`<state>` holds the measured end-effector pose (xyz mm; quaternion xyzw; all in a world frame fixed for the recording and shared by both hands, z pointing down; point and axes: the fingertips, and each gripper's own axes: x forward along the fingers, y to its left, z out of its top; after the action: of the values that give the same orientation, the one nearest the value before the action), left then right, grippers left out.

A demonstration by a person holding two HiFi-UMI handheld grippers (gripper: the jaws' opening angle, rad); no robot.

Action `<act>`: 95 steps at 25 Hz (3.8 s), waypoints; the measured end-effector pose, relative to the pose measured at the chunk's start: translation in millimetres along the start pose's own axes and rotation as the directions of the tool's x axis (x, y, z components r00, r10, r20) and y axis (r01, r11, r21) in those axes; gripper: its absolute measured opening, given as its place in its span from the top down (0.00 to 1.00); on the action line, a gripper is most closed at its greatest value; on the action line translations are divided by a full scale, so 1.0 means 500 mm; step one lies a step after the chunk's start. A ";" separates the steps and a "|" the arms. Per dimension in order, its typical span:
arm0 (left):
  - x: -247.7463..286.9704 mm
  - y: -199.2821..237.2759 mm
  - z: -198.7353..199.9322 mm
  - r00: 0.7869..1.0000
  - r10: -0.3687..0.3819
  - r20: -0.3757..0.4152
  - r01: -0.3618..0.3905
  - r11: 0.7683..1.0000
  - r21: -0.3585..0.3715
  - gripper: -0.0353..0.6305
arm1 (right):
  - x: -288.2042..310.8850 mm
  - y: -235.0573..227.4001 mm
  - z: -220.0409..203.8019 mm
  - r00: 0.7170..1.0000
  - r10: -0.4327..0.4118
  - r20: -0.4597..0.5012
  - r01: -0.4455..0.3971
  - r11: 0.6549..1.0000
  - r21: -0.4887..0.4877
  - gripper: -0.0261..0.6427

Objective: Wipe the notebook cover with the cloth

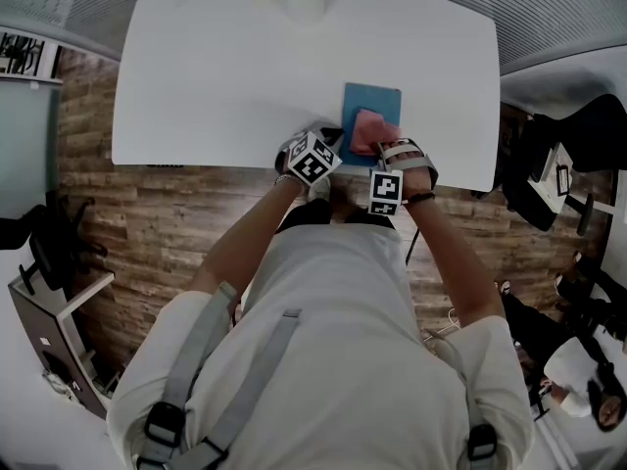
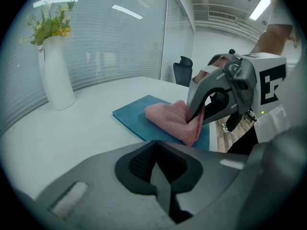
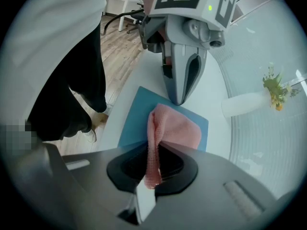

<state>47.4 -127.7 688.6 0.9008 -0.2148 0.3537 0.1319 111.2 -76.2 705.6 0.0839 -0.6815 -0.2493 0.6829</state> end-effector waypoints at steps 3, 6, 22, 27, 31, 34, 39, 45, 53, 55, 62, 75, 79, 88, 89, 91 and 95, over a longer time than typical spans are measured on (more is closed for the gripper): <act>-0.001 -0.001 0.000 1.000 0.000 0.000 0.000 1.000 0.000 0.94 | -0.008 0.016 0.007 1.000 0.016 0.009 -0.016 1.000 0.013 0.93; 0.000 0.001 0.000 1.000 -0.001 0.000 0.001 1.000 0.001 0.94 | -0.014 0.028 0.012 0.999 0.029 0.016 -0.030 0.999 0.024 0.93; 0.000 0.003 -0.003 1.000 -0.002 -0.002 0.002 1.000 -0.002 0.94 | -0.047 0.012 0.008 0.999 0.010 0.030 -0.012 0.998 0.066 0.92; 0.002 0.003 0.000 1.000 -0.001 -0.002 0.001 1.000 0.001 0.94 | -0.069 -0.119 -0.073 0.988 -0.151 -0.034 0.154 0.979 0.133 0.92; 0.002 0.004 -0.002 1.000 -0.003 -0.002 0.003 1.000 0.000 0.95 | -0.043 -0.203 -0.142 0.966 -0.240 -0.095 0.251 0.959 0.129 0.92; 0.001 0.004 -0.001 1.000 -0.002 -0.001 0.002 1.000 0.000 0.95 | -0.006 -0.243 -0.193 0.953 -0.258 -0.161 0.274 0.958 0.084 0.92; 0.002 0.003 0.000 1.000 -0.004 -0.005 0.004 1.000 -0.004 0.95 | 0.074 -0.235 -0.218 0.965 -0.184 -0.187 0.197 0.979 0.055 0.92; 0.001 0.002 0.002 1.000 -0.002 -0.003 0.002 1.000 -0.004 0.94 | 0.125 -0.200 -0.220 0.971 -0.112 -0.213 0.124 0.991 0.044 0.92; 0.000 0.003 -0.001 1.000 0.000 -0.002 0.000 1.000 -0.001 0.94 | 0.124 -0.188 -0.216 0.975 -0.087 -0.207 0.097 0.995 0.037 0.94; 0.000 0.004 -0.001 1.000 0.003 -0.003 -0.003 1.000 0.000 0.95 | 0.121 -0.181 -0.215 0.975 -0.082 -0.204 0.091 0.995 0.035 0.94; 0.002 0.002 -0.001 1.000 0.004 -0.005 -0.004 1.000 0.001 0.95 | 0.102 -0.116 -0.210 0.981 -0.054 -0.187 0.058 0.998 0.019 0.93; 0.002 0.003 -0.002 1.000 0.007 -0.005 -0.007 1.000 0.001 0.95 | 0.055 -0.049 -0.181 0.987 -0.067 -0.147 0.056 0.995 -0.077 0.92; 0.004 0.004 -0.001 1.000 0.005 -0.006 -0.005 1.000 -0.001 0.95 | 0.043 -0.033 -0.173 0.988 -0.069 -0.138 0.054 0.992 -0.112 0.92; 0.003 0.005 -0.001 1.000 0.010 -0.004 -0.010 1.000 0.004 0.95 | 0.001 0.020 -0.145 0.992 -0.050 -0.113 0.031 0.986 -0.161 0.92; 0.003 0.005 -0.001 1.000 0.010 -0.004 -0.010 1.000 0.004 0.95 | -0.002 0.026 -0.142 0.993 -0.045 -0.109 0.027 0.987 -0.159 0.92; 0.003 0.004 -0.002 1.000 0.011 -0.004 -0.011 1.000 0.005 0.95 | -0.008 0.039 -0.137 0.994 -0.036 -0.104 0.020 0.988 -0.156 0.92; 0.004 0.007 -0.003 1.000 0.013 -0.005 -0.013 1.000 0.002 0.95 | -0.018 0.062 -0.127 0.995 -0.022 -0.096 0.008 0.989 -0.149 0.92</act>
<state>46.4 -130.8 691.4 0.8985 -0.2198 0.3572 0.1294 180.6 -60.0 708.0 0.0499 -0.6262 -0.3002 0.7178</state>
